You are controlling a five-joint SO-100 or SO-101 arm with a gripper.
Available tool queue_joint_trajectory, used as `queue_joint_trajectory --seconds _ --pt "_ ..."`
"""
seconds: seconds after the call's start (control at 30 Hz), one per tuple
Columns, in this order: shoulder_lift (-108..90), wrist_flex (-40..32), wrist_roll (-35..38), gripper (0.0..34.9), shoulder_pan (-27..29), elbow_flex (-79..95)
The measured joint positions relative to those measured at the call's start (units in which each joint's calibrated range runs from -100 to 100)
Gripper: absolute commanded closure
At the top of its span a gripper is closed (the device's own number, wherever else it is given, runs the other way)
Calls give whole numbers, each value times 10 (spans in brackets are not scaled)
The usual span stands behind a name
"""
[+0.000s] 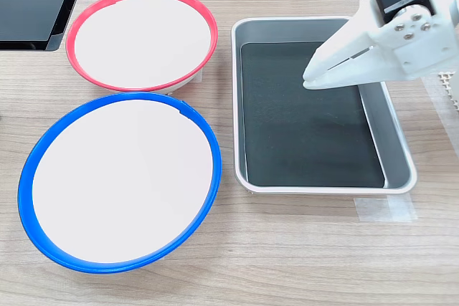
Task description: Lift the stacked dish and set it down on the table.
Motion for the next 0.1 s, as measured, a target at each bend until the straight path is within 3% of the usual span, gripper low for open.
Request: queue_joint_trajectory --seconds 0.1 --pt "0 0 0 346 0 0"
